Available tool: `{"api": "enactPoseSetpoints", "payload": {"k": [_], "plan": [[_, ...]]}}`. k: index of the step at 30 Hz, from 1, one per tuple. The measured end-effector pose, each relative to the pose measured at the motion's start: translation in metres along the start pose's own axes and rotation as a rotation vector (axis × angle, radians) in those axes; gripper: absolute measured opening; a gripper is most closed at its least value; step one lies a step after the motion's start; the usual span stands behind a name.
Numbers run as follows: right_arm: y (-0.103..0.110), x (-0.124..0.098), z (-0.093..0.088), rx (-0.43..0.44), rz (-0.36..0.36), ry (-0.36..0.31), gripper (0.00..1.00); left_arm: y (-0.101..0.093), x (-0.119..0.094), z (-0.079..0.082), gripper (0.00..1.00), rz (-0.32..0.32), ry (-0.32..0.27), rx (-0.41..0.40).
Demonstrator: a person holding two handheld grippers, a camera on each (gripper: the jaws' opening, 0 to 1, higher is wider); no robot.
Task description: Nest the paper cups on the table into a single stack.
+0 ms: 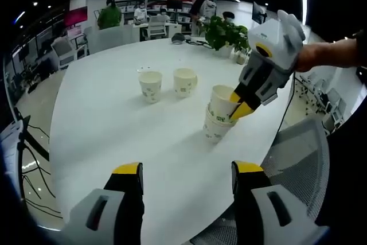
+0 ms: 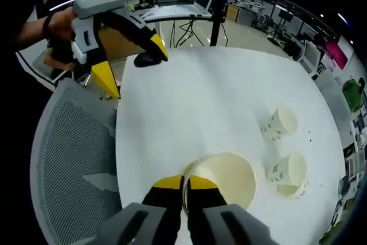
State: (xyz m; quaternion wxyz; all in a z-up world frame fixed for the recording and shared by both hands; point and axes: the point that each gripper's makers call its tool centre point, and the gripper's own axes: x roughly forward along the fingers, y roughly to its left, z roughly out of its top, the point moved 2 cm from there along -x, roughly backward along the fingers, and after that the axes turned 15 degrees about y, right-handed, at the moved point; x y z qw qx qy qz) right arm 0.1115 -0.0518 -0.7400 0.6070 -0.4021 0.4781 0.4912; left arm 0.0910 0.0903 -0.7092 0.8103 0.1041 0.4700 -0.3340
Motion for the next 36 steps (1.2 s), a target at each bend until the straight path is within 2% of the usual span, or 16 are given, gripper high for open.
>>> {"api": "enactPoseSetpoints", "payload": {"k": [13, 23, 26, 30, 32, 36], "plan": [[0.002, 0.001, -0.002, 0.008, 0.005, 0.002, 0.0, -0.002, 0.001, -0.003, 0.61, -0.002, -0.001, -0.005], [-0.002, -0.009, -0.002, 0.028, -0.017, -0.028, 0.1, -0.004, 0.002, 0.003, 0.61, -0.01, -0.005, 0.007], [-0.01, -0.02, 0.0, 0.077, -0.02, -0.08, 0.17, 0.0, 0.0, 0.003, 0.61, -0.006, -0.007, 0.002], [-0.016, -0.037, 0.004, 0.116, -0.029, -0.139, 0.2, -0.001, -0.001, 0.002, 0.61, 0.001, -0.005, 0.008], [-0.028, -0.043, 0.006, 0.127, -0.097, -0.185, 0.25, -0.001, -0.001, 0.002, 0.61, 0.0, -0.007, 0.008], [-0.046, -0.056, 0.009, 0.152, -0.16, -0.244, 0.3, 0.0, 0.0, 0.003, 0.61, -0.002, -0.008, 0.001]]}}
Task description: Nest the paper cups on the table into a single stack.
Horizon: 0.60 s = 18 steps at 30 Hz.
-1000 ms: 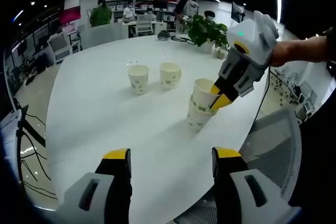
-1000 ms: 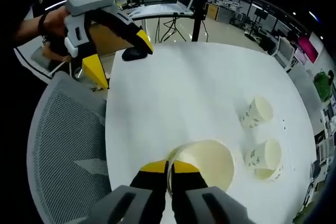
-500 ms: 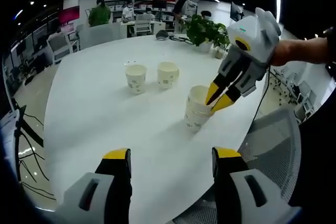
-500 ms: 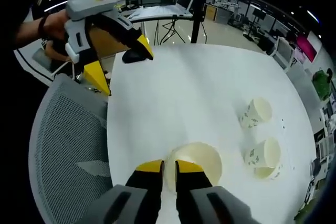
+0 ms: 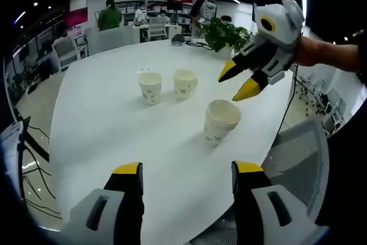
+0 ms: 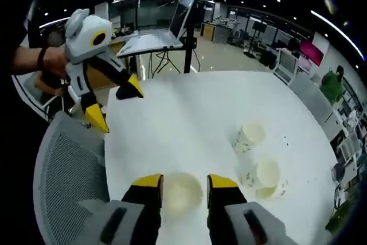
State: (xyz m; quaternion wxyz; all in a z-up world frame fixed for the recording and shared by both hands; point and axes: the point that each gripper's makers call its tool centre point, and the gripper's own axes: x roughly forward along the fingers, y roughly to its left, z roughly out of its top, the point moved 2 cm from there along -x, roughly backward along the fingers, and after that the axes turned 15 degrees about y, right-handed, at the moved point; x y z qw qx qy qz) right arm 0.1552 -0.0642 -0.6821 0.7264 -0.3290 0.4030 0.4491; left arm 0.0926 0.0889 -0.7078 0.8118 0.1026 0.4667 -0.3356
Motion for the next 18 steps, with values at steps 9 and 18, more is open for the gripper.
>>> {"api": "enactPoseSetpoints", "payload": {"k": [9, 18], "plan": [[-0.042, -0.002, -0.002, 0.095, -0.099, -0.015, 0.32, -0.004, 0.001, -0.001, 0.61, -0.008, 0.002, 0.001], [-0.077, 0.017, -0.01, 0.164, -0.137, 0.021, 0.33, 0.002, 0.0, -0.003, 0.61, -0.001, -0.004, -0.015]]}}
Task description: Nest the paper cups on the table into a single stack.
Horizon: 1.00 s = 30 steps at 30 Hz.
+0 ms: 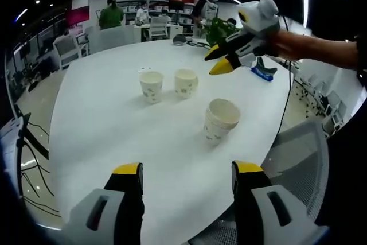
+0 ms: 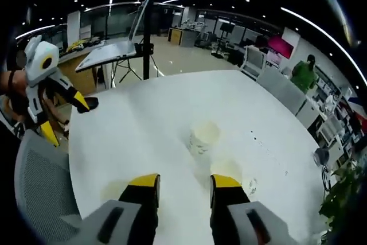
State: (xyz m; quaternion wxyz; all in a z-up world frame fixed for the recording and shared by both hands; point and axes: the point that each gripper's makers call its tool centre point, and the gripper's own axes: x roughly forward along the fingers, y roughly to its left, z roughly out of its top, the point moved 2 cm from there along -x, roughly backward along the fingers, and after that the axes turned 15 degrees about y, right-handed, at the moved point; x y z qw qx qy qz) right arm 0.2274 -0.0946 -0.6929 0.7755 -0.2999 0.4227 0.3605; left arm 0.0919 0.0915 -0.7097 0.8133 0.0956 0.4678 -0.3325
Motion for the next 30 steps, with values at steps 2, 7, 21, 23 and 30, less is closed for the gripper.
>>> {"api": "enactPoseSetpoints", "payload": {"k": [2, 7, 21, 23, 30], "plan": [[-0.006, 0.0, 0.002, 0.011, -0.012, 0.004, 0.33, 0.001, 0.0, 0.0, 0.61, 0.002, 0.001, 0.001], [-0.019, 0.013, 0.003, 0.042, -0.013, 0.013, 0.33, 0.001, 0.0, 0.0, 0.61, 0.004, -0.004, -0.006], [-0.044, 0.057, 0.003, 0.056, 0.013, 0.049, 0.38, 0.007, -0.005, -0.006, 0.61, 0.018, -0.004, -0.017], [-0.037, 0.051, 0.001, 0.062, 0.021, 0.053, 0.38, 0.008, -0.005, -0.006, 0.61, 0.018, -0.004, -0.021], [-0.048, 0.072, 0.0, 0.14, 0.05, 0.073, 0.4, 0.007, -0.002, -0.009, 0.61, 0.016, -0.001, -0.03]]}}
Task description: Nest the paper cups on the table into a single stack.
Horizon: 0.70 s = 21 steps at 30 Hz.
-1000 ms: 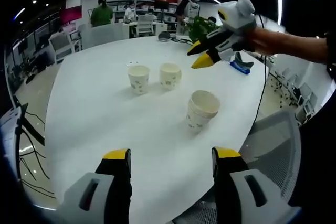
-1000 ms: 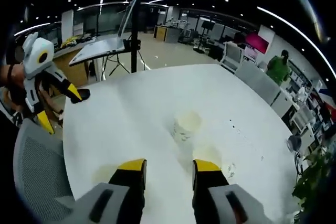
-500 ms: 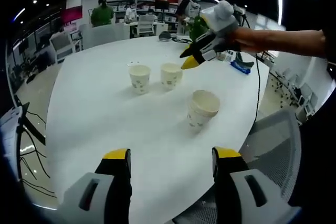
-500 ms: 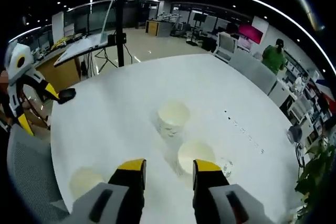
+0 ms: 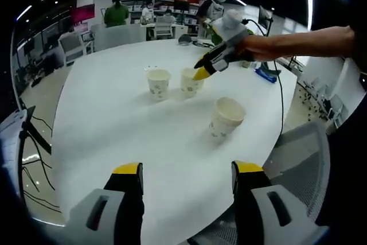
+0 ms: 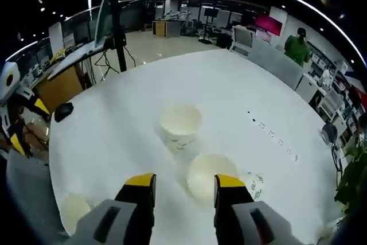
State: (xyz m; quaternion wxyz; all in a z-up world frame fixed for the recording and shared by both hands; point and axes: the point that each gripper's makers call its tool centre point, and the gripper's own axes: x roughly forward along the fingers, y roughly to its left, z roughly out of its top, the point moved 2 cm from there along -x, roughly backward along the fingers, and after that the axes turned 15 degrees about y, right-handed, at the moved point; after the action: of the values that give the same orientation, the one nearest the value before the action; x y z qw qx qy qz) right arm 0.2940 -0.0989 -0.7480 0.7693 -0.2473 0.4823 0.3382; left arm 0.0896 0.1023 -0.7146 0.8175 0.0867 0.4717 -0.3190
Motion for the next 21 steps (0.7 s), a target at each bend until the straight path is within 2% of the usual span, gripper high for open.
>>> {"api": "enactPoseSetpoints", "payload": {"k": [3, 6, 9, 11, 19, 21], "plan": [[-0.002, 0.009, 0.006, 0.011, 0.008, 0.005, 0.4, 0.0, 0.0, 0.0, 0.61, -0.002, -0.005, -0.006], [-0.001, 0.01, -0.001, 0.05, 0.02, 0.014, 0.39, -0.003, -0.001, 0.0, 0.61, -0.004, -0.003, -0.007], [0.001, 0.018, -0.003, 0.038, 0.032, 0.044, 0.39, -0.004, -0.004, 0.001, 0.61, -0.003, -0.011, -0.009], [0.003, 0.019, -0.01, 0.03, 0.03, 0.073, 0.39, -0.004, -0.006, 0.0, 0.61, -0.002, -0.011, -0.013], [0.012, 0.028, -0.012, 0.017, 0.04, 0.141, 0.35, -0.002, -0.012, -0.004, 0.61, 0.006, -0.006, -0.021], [0.011, 0.032, -0.006, 0.023, 0.046, 0.143, 0.33, 0.0, -0.012, -0.004, 0.61, 0.006, -0.007, -0.027]]}}
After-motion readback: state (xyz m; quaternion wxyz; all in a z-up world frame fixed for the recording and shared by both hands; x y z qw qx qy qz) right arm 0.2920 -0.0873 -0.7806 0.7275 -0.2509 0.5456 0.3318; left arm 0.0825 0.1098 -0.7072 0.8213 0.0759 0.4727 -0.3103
